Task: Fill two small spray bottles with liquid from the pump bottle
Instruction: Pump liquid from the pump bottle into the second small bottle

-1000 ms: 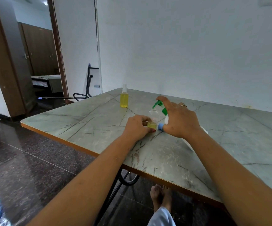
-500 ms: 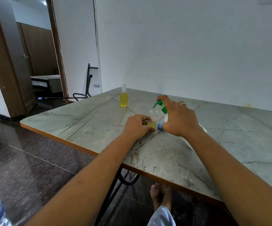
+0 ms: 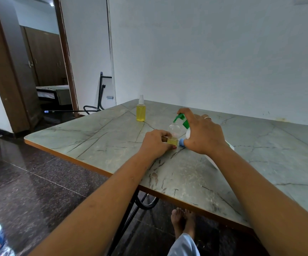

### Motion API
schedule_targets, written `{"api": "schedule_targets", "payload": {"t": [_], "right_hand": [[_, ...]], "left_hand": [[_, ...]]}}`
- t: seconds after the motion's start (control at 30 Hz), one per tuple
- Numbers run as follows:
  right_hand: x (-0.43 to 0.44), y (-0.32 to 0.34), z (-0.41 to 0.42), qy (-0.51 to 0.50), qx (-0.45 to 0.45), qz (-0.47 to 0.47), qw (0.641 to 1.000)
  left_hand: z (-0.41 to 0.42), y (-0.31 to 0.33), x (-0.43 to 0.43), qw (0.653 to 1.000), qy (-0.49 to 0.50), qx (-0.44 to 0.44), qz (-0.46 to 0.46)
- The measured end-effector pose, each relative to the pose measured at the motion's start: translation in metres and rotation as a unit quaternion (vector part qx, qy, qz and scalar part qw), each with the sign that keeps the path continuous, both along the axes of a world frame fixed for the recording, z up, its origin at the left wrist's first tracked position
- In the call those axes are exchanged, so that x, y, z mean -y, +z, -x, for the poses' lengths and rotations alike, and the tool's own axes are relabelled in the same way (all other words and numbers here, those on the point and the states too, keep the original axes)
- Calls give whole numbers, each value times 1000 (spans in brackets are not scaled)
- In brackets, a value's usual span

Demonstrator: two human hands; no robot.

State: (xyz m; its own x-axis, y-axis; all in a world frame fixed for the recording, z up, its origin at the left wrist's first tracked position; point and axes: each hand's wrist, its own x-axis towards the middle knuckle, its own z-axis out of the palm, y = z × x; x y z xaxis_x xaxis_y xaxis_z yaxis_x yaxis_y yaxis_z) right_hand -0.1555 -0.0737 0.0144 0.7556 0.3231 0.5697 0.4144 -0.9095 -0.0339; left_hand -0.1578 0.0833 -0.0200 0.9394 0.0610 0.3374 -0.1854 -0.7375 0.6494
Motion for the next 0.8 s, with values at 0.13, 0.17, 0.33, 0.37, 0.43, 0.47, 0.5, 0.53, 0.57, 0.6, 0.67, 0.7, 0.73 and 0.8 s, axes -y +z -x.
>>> {"api": "schedule_targets", "payload": {"t": [0.13, 0.17, 0.33, 0.37, 0.43, 0.47, 0.5, 0.53, 0.57, 0.6, 0.67, 0.7, 0.73, 0.8], "right_hand": [[3, -1, 0, 1, 7, 14, 1000], [4, -1, 0, -1, 11, 18, 1000], [4, -1, -1, -4, 18, 29, 999], [4, -1, -1, -4, 16, 29, 999], [4, -1, -1, -2, 11, 26, 1000], [4, -1, -1, -1, 9, 23, 1000], [4, -1, -1, 1, 8, 19, 1000], [4, -1, -2, 1, 7, 17, 1000], [4, -2, -2, 1, 8, 17, 1000], [4, -2, -2, 1, 9, 17, 1000], [4, -3, -3, 0, 10, 18, 1000], [4, -3, -3, -1, 10, 18, 1000], [4, -3, -3, -1, 11, 19, 1000], [4, -3, -2, -2, 9, 21, 1000]], "left_hand": [[-1, -1, 0, 1000, 2, -2, 12], [-1, -1, 0, 1000, 3, -4, 12], [0, 0, 1, 1000, 3, -10, 15], [1, 0, 1, 1000, 3, -9, 17], [1, 0, 1, 1000, 2, -8, 18], [1, 0, 1, 1000, 2, -8, 17], [0, 0, 0, 1000, 3, -7, 17], [0, 0, 1, 1000, 3, -6, 17], [-1, -1, 0, 1000, 3, -6, 19], [-1, -1, 0, 1000, 2, -6, 19], [-1, -1, 0, 1000, 2, -9, 19], [-2, -1, 0, 1000, 2, -11, 19], [-2, -1, 0, 1000, 2, -12, 20], [-3, -2, 0, 1000, 2, -13, 19]]}}
